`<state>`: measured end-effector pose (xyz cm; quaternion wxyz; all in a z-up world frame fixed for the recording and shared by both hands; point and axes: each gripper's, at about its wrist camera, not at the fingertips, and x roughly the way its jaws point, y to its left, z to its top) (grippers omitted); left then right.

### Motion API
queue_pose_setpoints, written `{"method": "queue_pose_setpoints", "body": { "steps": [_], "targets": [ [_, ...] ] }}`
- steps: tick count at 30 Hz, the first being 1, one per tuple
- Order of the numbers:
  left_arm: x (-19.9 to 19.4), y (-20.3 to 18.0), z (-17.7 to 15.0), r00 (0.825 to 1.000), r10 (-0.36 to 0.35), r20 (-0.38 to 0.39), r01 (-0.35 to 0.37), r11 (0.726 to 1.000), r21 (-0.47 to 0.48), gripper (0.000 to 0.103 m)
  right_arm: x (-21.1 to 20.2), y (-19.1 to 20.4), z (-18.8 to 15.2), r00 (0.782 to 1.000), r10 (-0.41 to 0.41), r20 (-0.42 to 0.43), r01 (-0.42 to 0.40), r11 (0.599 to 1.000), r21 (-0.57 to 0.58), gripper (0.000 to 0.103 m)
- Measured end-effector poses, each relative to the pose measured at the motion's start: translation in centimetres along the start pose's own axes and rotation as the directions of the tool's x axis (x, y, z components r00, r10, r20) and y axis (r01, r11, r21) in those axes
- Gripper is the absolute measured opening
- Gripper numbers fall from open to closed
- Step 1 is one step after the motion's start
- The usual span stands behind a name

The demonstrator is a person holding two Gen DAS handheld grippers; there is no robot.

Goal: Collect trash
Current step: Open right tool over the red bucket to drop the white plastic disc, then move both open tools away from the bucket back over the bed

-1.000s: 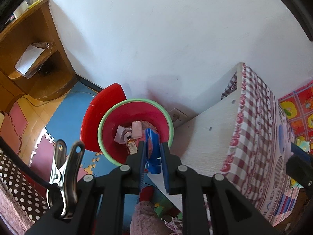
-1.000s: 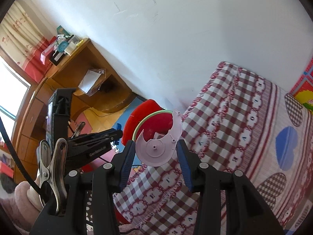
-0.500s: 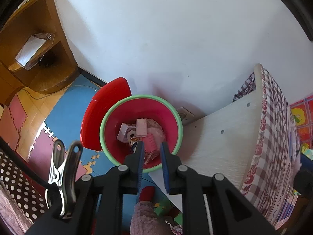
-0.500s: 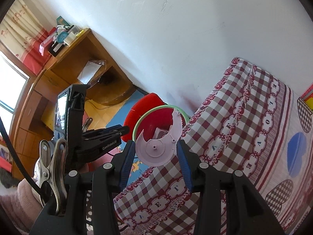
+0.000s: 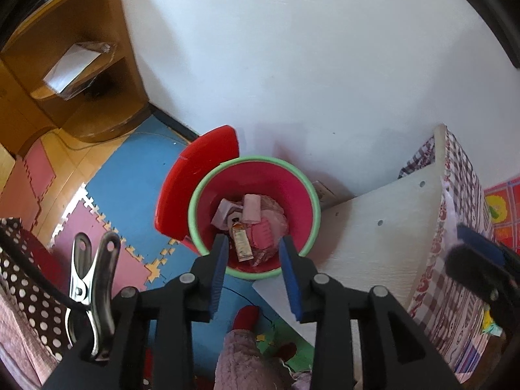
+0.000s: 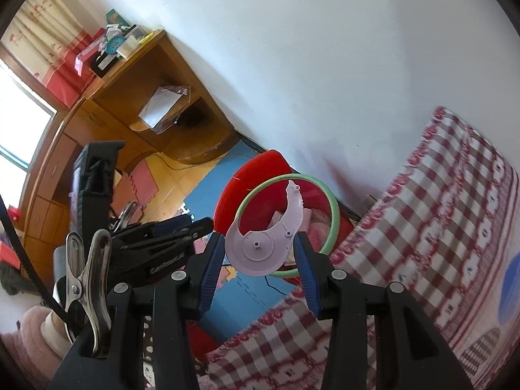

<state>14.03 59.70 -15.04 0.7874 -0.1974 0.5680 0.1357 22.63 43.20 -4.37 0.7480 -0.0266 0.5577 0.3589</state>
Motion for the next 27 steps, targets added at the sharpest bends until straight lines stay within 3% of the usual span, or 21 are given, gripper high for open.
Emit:
{"method": "queue_pose_setpoints", "body": {
  "steps": [11,15,27],
  "targets": [
    [-1.1,3.0,-1.0,0.999,0.033,0.000,-0.033,0.999,-0.042,0.034,4.4,1.7,2.2,0.999,-0.012,-0.034,0.012,1.000,-0.009,0.046],
    [-1.5,3.7,-1.1,0.999,0.034,0.000,-0.034,0.998,-0.057,0.034,4.8,1.7,1.8,0.999,-0.039,-0.031,0.038,0.999,-0.033,0.065],
    [-1.7,3.8,-0.9,1.000,0.029,0.002,-0.029,0.998,-0.054,0.034,4.2,2.3,1.8,0.999,-0.039,-0.011,0.039,0.999,-0.038,0.065]
  ]
}}
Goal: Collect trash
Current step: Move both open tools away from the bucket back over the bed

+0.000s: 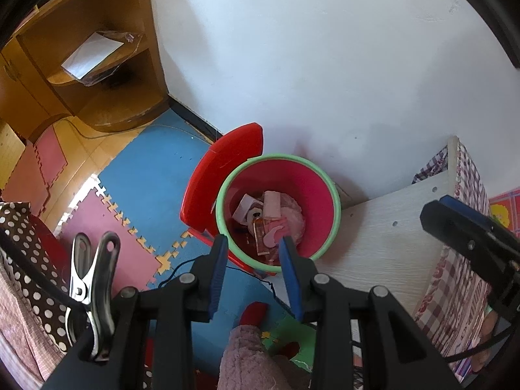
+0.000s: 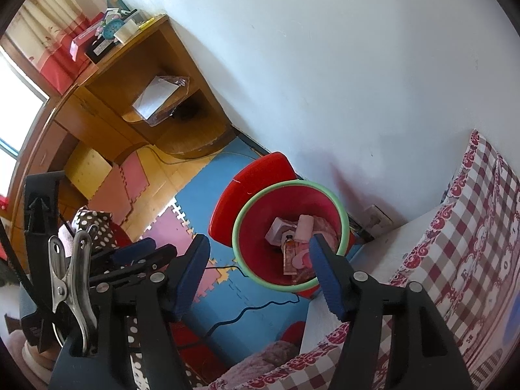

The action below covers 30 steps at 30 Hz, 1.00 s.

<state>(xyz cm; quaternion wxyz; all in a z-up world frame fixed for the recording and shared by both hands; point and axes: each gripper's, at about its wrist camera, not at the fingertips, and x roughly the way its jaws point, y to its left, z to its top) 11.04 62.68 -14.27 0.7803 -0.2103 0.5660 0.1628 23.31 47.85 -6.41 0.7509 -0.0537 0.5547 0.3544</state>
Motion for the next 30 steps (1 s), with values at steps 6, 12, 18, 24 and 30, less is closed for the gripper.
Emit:
{"method": "queue_pose_setpoints", "body": {
  "steps": [6,12,18,24,30],
  "targets": [
    [-0.5,-0.6,0.3,1.000,-0.005,0.006,0.005,1.000,0.019,0.034,-1.2,-0.1,-0.4,1.000,0.005,0.014,-0.005,1.000,0.017,0.065],
    [-1.3,-0.9,0.1,1.000,0.001,0.015,-0.001,1.000,0.030,0.034,-2.7,0.2,-1.2,0.999,0.024,0.030,-0.025,0.999,0.029,0.065],
    [-2.4,-1.2,-0.7,1.000,0.014,0.021,-0.015,0.999,0.046,0.034,-4.2,0.5,-2.9,0.998,0.053,0.044,-0.055,0.997,0.044,0.065],
    [-3.9,-1.3,-2.2,0.999,0.027,0.031,-0.029,0.998,0.057,0.034,-5.6,1.2,-5.2,0.995,0.083,0.046,-0.085,0.995,0.058,0.065],
    [-5.9,-1.7,-4.1,0.998,0.032,0.052,-0.036,0.997,0.070,0.034,-7.6,1.9,-7.5,0.992,0.103,0.070,-0.107,0.993,0.048,0.065]
  ]
}}
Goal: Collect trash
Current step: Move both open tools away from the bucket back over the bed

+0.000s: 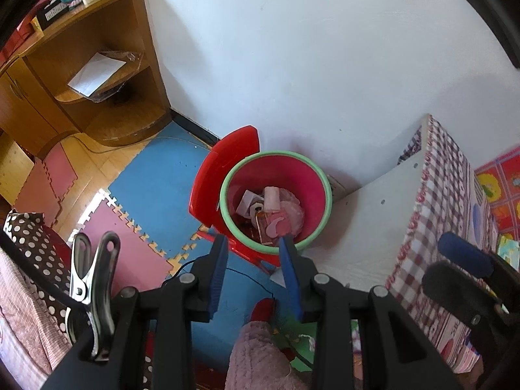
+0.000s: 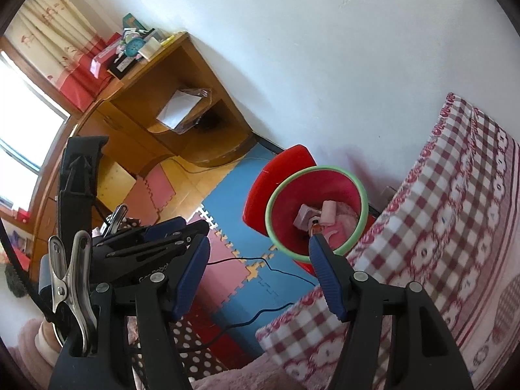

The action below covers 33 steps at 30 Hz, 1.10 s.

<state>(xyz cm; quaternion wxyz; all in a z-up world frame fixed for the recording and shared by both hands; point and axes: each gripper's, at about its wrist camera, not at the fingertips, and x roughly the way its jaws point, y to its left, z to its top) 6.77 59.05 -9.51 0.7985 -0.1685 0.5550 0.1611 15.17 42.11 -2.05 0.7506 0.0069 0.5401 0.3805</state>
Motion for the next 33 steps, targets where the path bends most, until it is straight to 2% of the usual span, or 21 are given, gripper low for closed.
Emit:
{"method": "queue_pose_setpoints", "body": {
  "steps": [6,16,33],
  "targets": [
    [-2.4,-1.1,-2.3,1.000,-0.010,0.015,0.010,1.000,0.007,0.034,-2.7,0.2,-2.6,1.000,0.012,0.026,-0.012,1.000,-0.005,0.065],
    [-6.3,-4.7,-6.8,0.999,-0.023,0.041,0.020,0.997,0.074,0.034,-8.3,-0.5,-7.0,0.995,0.002,0.096,-0.004,1.000,0.021,0.065],
    [-10.2,-13.4,-12.8,0.994,-0.097,0.042,0.084,0.970,0.229,0.034,-17.2,-4.4,-15.0,0.973,-0.088,0.213,0.060,0.989,0.133,0.065]
  ]
}}
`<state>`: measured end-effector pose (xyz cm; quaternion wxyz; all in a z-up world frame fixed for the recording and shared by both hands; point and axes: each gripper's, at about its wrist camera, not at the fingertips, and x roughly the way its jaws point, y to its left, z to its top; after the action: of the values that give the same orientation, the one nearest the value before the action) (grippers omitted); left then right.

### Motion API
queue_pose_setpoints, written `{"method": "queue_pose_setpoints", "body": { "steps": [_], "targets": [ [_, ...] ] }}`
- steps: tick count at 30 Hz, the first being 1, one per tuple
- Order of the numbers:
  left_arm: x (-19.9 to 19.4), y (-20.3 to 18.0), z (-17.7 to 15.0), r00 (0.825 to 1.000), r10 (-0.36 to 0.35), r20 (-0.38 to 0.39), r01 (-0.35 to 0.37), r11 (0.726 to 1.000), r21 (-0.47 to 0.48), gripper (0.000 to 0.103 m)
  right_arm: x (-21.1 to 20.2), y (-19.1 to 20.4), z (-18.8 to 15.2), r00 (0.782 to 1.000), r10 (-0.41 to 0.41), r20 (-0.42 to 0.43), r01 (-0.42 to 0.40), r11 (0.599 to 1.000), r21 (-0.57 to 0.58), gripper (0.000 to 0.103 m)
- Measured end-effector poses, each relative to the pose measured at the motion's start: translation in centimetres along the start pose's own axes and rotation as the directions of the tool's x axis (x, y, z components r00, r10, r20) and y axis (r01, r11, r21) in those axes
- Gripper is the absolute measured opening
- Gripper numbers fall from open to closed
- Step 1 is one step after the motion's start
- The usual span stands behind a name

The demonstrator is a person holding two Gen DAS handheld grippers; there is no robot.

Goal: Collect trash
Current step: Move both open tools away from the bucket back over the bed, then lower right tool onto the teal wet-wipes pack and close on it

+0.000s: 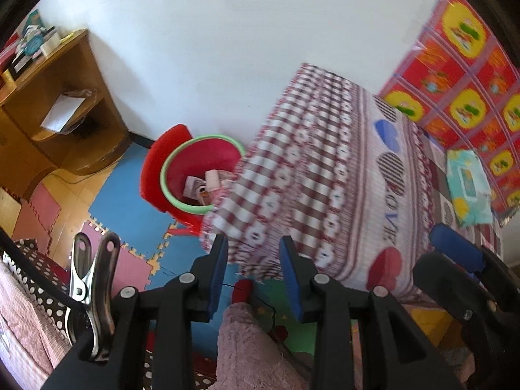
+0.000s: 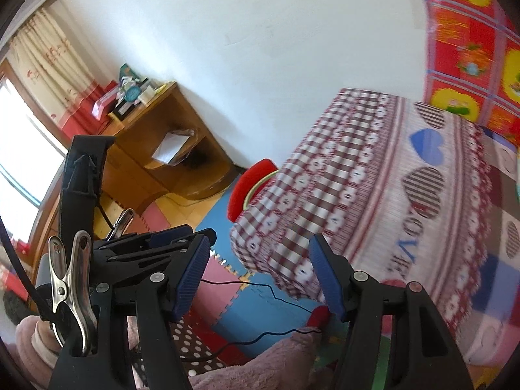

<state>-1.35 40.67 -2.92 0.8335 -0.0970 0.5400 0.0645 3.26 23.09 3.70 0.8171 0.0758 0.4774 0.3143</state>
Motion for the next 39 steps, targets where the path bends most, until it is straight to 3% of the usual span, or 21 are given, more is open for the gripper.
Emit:
{"method": "queue_pose_setpoints", "body": {
  "steps": [14,23,39],
  "targets": [
    [-0.3,-8.3,-1.5,0.997,-0.067,-0.023,0.069,0.990,0.121,0.034,-5.9,-6.1,-3.5,0.995,-0.088,0.050,0.081,0.990,0.119,0.065],
    [0.2,-13.0,0.0,0.993,-0.108,-0.043,0.115,0.969,0.218,0.034,-7.7,-10.4,-3.5,0.988,-0.143,0.066,0.125,0.968,0.215,0.065],
    [4.6,-18.7,4.5,0.983,-0.155,-0.097,0.177,0.940,0.292,0.034,-8.7,-18.3,-1.2,0.962,-0.266,0.067,0.227,0.908,0.353,0.065]
  ]
}}
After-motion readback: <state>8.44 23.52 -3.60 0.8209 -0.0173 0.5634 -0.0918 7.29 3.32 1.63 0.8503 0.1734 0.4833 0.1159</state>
